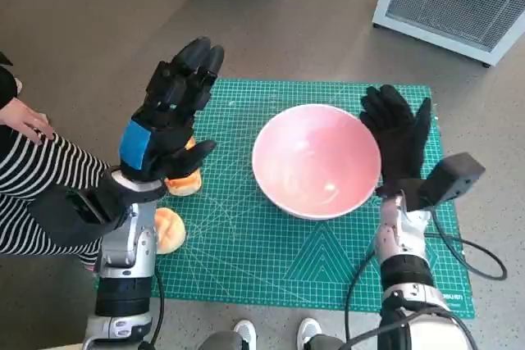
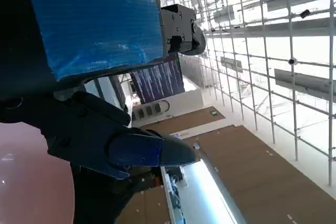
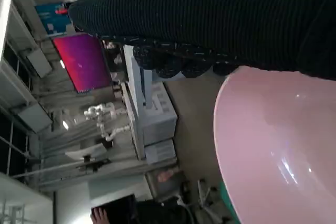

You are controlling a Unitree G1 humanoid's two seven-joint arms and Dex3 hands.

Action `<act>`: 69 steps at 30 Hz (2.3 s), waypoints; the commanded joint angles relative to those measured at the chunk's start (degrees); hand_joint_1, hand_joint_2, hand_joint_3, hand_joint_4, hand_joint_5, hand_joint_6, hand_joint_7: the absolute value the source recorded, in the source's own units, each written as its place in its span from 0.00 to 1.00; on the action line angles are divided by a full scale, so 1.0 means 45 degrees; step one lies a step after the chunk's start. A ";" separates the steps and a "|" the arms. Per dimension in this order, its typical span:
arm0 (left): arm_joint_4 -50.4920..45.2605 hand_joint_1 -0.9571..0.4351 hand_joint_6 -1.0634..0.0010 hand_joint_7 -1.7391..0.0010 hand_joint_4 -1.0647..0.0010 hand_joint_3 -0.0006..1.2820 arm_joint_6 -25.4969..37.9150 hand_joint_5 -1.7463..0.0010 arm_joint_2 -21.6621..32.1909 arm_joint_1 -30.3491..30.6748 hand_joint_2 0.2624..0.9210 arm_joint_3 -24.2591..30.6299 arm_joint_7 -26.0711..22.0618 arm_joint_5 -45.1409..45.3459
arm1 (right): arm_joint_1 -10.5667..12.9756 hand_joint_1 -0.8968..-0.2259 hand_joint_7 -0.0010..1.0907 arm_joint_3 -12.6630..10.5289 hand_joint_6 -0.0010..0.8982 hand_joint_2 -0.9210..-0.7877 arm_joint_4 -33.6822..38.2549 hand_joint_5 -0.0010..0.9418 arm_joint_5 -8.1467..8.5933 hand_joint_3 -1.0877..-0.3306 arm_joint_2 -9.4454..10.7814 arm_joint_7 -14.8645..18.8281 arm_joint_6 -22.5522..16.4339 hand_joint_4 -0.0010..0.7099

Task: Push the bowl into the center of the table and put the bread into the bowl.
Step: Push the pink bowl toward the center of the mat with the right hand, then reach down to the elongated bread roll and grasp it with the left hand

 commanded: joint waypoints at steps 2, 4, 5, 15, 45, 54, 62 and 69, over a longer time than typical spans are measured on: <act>-0.0195 0.24 1.00 0.75 0.95 0.22 -0.0013 1.00 0.0107 0.0085 1.00 0.0030 0.0092 0.0118 | -0.0278 0.44 0.37 -0.0035 0.03 0.00 0.0442 0.00 -0.0029 0.30 0.0318 -0.0090 0.0407 0.07; -0.0182 0.24 1.00 0.75 0.95 0.22 -0.0029 1.00 0.0111 0.0092 1.00 0.0011 0.0104 0.0144 | -0.0388 0.44 0.37 -0.0057 0.04 0.00 0.0534 0.01 -0.0016 0.30 0.0365 -0.0120 0.0457 0.07; -0.0179 0.24 1.00 0.75 0.95 0.22 -0.0041 1.00 0.0109 0.0095 1.00 -0.0001 0.0110 0.0161 | -0.0455 0.44 0.37 -0.0062 0.04 0.00 0.0585 0.01 -0.0018 0.30 0.0394 -0.0142 0.0492 0.08; -0.0093 0.25 1.00 0.75 0.95 0.22 -0.0018 1.00 0.0132 0.0079 1.00 -0.0030 0.0040 0.0130 | -0.0661 0.44 0.36 -0.0076 0.05 0.00 0.0666 0.00 -0.0059 0.32 0.0425 -0.0177 0.0609 0.08; 0.1143 0.24 1.00 0.73 0.94 0.22 0.0238 1.00 0.1971 -0.1767 1.00 0.0813 -0.1005 -0.0054 | 0.2612 0.35 0.39 0.1494 0.10 0.00 -0.8813 0.02 -0.0416 0.47 -0.0251 -0.0054 0.0595 0.13; 0.4475 0.26 0.99 0.72 0.92 0.23 -0.2803 0.99 0.4324 -0.3848 1.00 0.0742 -0.2352 0.1720 | 0.3518 0.29 0.42 0.2090 0.14 0.00 -1.1820 0.03 0.0150 0.60 -0.0333 0.0565 0.1193 0.20; 0.7272 0.30 0.88 0.69 0.83 0.09 -0.5379 0.98 0.6164 -0.5350 0.99 -0.0213 -0.1578 0.4867 | 0.3881 0.26 0.42 0.2214 0.14 0.00 -1.2687 0.02 -0.0050 0.65 -0.0663 0.0656 0.1362 0.22; 0.8876 0.41 0.69 0.77 0.73 0.01 -0.6809 0.99 0.7675 -0.6357 0.92 -0.1886 0.0374 0.8745 | 0.4028 0.26 0.43 0.2191 0.15 0.00 -1.2881 0.02 -0.0103 0.66 -0.0827 0.0481 0.1552 0.22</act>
